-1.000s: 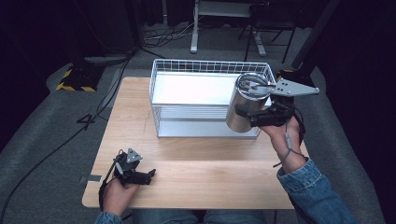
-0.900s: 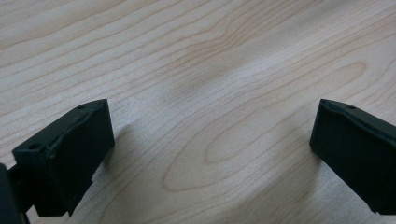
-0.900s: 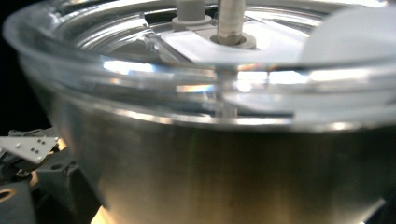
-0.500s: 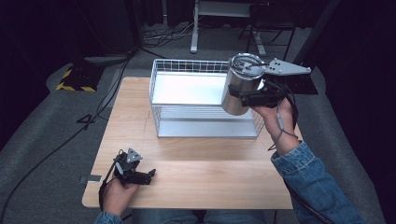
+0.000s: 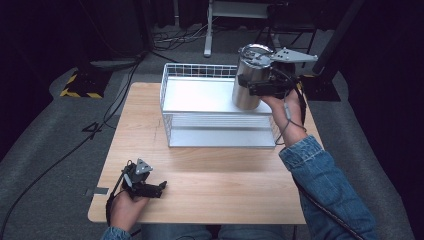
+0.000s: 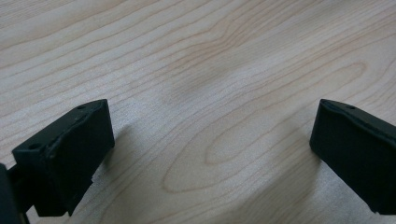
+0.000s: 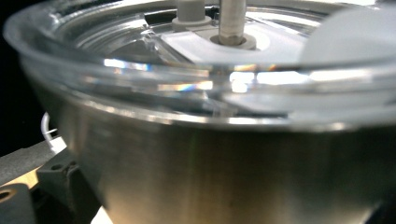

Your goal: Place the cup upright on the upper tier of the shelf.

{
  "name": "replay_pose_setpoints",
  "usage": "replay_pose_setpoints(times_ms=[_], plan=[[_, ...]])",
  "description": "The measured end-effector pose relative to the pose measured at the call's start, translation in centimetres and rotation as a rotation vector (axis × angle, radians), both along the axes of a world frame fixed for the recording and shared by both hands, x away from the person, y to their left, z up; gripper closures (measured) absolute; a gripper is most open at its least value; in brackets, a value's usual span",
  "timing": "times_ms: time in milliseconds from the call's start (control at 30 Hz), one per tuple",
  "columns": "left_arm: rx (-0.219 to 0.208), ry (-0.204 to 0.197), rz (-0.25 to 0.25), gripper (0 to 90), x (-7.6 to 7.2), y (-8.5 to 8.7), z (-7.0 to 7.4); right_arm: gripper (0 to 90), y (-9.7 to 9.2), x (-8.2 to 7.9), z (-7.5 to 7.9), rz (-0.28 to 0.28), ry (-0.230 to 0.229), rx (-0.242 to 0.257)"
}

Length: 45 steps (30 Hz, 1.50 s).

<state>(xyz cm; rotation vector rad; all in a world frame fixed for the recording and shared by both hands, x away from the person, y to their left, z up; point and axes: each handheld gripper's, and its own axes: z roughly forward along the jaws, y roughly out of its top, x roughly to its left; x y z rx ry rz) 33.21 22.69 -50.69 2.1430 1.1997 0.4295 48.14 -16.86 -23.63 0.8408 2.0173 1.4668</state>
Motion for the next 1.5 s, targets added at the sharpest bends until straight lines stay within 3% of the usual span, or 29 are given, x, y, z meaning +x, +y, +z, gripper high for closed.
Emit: replay_pose_setpoints(times_ms=[167,500,967,1500], plan=[[-0.001,0.000,-0.003,0.1,0.0,0.0,0.0,3.9,0.2,1.8,-0.8,-0.025,0.010,0.003],[-0.002,0.002,-0.003,0.1,0.0,0.0,0.0,3.9,0.4,3.2,-1.8,-0.046,0.017,0.012],[0.001,0.003,-0.005,0.2,0.0,0.0,0.0,3.8,0.3,4.0,-2.1,-0.062,0.054,0.036],[0.001,0.002,-0.006,0.2,0.0,0.0,0.0,2.9,0.4,4.1,-1.9,-0.072,0.041,0.010]])
